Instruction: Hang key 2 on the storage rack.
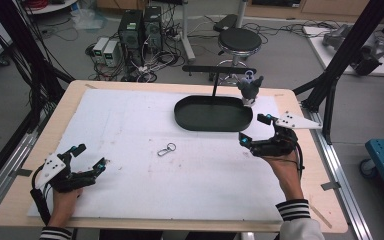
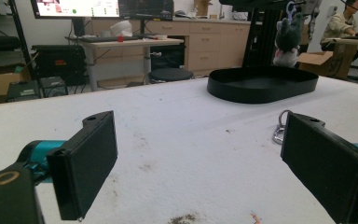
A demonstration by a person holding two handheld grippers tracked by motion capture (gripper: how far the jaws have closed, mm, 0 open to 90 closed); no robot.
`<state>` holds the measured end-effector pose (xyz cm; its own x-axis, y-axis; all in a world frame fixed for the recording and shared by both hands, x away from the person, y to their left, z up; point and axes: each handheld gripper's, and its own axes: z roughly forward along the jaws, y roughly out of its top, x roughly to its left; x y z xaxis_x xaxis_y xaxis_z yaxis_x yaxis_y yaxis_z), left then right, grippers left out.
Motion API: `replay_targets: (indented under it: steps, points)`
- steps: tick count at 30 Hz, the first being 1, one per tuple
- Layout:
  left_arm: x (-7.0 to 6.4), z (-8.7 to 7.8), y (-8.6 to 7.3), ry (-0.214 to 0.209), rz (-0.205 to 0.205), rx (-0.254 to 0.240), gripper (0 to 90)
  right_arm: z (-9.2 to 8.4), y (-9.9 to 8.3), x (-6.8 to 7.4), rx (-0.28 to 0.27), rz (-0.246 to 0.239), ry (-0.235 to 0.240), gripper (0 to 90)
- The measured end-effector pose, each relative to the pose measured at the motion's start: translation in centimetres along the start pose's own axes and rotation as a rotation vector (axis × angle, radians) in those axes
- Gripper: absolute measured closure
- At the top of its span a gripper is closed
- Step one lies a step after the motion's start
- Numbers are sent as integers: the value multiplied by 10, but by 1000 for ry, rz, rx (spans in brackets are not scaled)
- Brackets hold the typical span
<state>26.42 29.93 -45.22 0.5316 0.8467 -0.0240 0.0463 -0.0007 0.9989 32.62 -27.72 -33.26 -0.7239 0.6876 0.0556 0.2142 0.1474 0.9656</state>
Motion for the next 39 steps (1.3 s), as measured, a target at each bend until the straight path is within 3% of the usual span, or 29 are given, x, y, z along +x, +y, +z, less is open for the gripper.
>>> replay_targets:
  steps: [9,19,25,39]
  points:
    - [0,-1,0,1,0,1,112,8,24,11,63,-68,52,7]
    - [0,0,0,2,3,2,112,31,48,29,135,-139,110,7]
    - [0,0,0,3,3,1,112,54,56,37,179,-176,152,7]
    - [0,0,0,1,-1,-2,112,123,57,57,366,-273,264,7]
